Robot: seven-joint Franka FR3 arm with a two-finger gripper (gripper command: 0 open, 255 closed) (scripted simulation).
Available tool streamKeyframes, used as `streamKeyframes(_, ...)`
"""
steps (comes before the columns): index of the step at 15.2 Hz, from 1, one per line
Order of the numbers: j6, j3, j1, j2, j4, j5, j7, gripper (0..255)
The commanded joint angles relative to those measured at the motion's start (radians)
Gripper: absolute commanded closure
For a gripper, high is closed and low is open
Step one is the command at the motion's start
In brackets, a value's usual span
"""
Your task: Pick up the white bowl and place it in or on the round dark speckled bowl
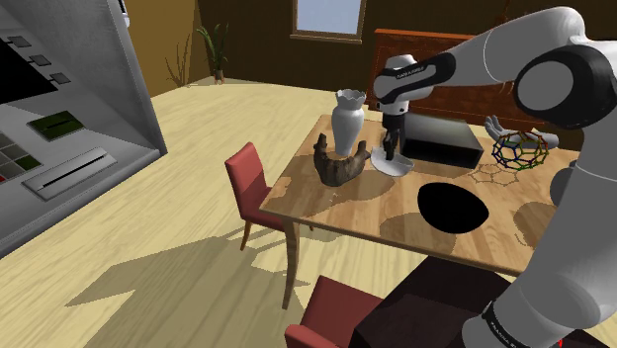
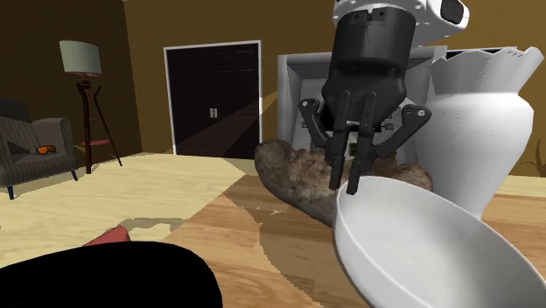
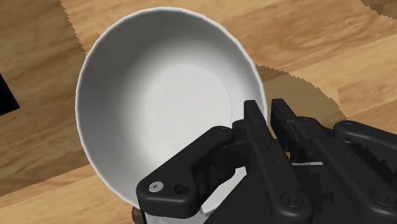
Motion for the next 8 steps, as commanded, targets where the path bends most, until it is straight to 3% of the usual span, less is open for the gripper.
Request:
streamKeyframes(1, -0.026, 0.000, 0.000, -0.008, 0.018, -0.002, 0.000, 255)
streamKeyframes(8, -0.114, -0.002, 0.001, -0.031, 0.083, -0.007, 0.001, 255)
